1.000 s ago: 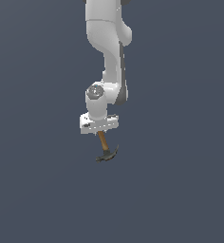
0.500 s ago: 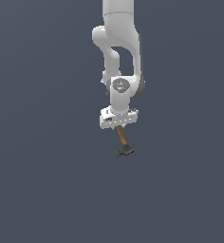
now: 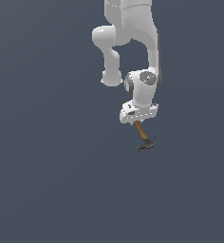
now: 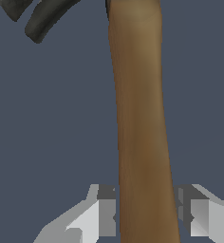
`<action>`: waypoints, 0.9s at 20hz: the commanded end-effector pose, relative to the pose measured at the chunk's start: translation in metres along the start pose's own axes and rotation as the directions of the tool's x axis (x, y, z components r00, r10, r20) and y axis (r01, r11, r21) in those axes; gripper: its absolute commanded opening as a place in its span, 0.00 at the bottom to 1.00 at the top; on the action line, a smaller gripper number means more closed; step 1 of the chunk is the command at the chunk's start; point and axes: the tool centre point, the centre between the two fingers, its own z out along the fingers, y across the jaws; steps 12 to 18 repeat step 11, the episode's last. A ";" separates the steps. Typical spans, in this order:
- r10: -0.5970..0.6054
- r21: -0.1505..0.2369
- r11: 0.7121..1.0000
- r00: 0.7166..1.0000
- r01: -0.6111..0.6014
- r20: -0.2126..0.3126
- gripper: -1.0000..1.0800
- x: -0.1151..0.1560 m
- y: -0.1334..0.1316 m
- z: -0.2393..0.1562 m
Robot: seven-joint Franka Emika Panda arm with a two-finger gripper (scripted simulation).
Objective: Pick up the object and move it to a goal position.
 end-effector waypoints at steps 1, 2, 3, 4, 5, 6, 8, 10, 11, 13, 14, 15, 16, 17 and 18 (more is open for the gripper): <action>0.002 0.000 1.000 1.000 -0.002 -0.003 0.00 0.002 -0.018 -0.004; 0.002 0.000 1.000 1.000 -0.002 -0.003 0.00 0.002 -0.024 -0.005; 0.001 0.000 1.000 1.000 -0.001 -0.003 0.00 0.003 -0.030 -0.006; 0.001 0.000 1.000 1.000 -0.001 -0.003 0.00 0.003 -0.035 -0.007; 0.001 0.000 1.000 1.000 -0.001 -0.003 0.00 0.003 -0.039 -0.007; 0.001 0.000 1.000 1.000 -0.001 -0.003 0.00 0.004 -0.042 -0.008; 0.001 0.000 1.000 1.000 -0.001 -0.003 0.00 0.005 -0.047 -0.008; 0.001 0.001 1.000 1.000 -0.001 -0.003 0.00 0.005 -0.049 -0.009; 0.001 0.001 1.000 1.000 -0.001 -0.003 0.00 0.005 -0.050 -0.009; 0.001 0.001 1.000 1.000 -0.001 -0.003 0.00 0.005 -0.050 -0.009; 0.001 0.001 1.000 1.000 -0.001 -0.003 0.00 0.005 -0.050 -0.009; 0.001 0.001 1.000 1.000 -0.001 -0.003 0.00 0.005 -0.050 -0.009; 0.001 0.001 1.000 1.000 -0.001 -0.003 0.00 0.005 -0.050 -0.009; 0.001 0.001 1.000 1.000 -0.001 -0.003 0.00 0.005 -0.050 -0.009; 0.001 0.001 1.000 1.000 -0.001 -0.003 0.00 0.005 -0.050 -0.009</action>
